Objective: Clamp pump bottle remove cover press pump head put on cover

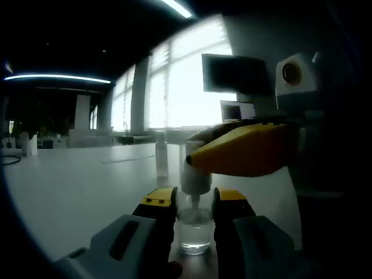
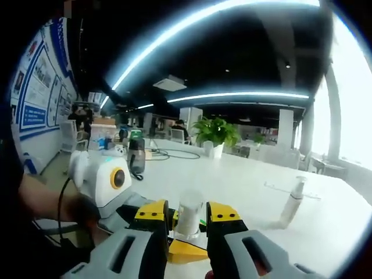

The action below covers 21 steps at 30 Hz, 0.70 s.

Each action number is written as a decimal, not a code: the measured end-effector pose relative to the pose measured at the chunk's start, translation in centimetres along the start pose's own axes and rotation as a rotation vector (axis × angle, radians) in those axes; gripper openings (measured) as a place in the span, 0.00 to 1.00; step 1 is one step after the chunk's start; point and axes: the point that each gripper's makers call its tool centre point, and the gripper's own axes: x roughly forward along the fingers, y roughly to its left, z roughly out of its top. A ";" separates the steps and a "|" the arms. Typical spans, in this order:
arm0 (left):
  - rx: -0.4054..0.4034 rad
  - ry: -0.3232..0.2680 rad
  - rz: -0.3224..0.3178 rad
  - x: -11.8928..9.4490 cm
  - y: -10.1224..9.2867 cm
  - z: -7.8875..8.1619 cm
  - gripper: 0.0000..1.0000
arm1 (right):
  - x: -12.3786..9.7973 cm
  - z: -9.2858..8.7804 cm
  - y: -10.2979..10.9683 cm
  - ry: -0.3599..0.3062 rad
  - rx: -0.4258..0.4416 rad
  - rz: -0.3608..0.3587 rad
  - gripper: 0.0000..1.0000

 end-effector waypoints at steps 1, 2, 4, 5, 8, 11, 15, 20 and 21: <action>0.000 0.000 0.000 0.0 0.0 0.0 0.16 | 0.0 0.0 -0.2 -0.002 0.001 -0.005 0.21; 0.000 0.000 0.000 0.0 0.0 0.0 0.16 | 0.0 0.1 -0.3 -0.003 0.003 -0.008 0.21; 0.000 0.000 0.000 0.0 0.0 0.0 0.16 | -0.1 0.2 -0.6 -0.006 0.005 -0.012 0.21; 0.000 0.000 0.000 0.0 0.0 0.0 0.16 | -0.2 0.3 -0.6 -0.009 0.005 -0.014 0.21; 0.000 0.000 0.001 0.0 0.0 0.0 0.16 | -0.3 0.4 -0.7 -0.014 0.004 -0.014 0.22; -0.002 0.001 0.003 0.0 0.0 0.0 0.16 | -0.5 0.5 -0.7 -0.020 0.007 -0.006 0.23; -0.003 0.003 0.008 0.0 0.2 -0.1 0.16 | -0.8 0.8 -0.7 -0.042 0.042 0.015 0.25; -0.004 0.004 0.014 0.0 0.4 -0.1 0.16 | -1.4 1.8 -1.3 -0.080 0.073 0.015 0.26; -0.005 0.004 0.016 0.0 0.5 -0.1 0.16 | -1.5 1.9 -1.4 -0.084 0.071 0.012 0.26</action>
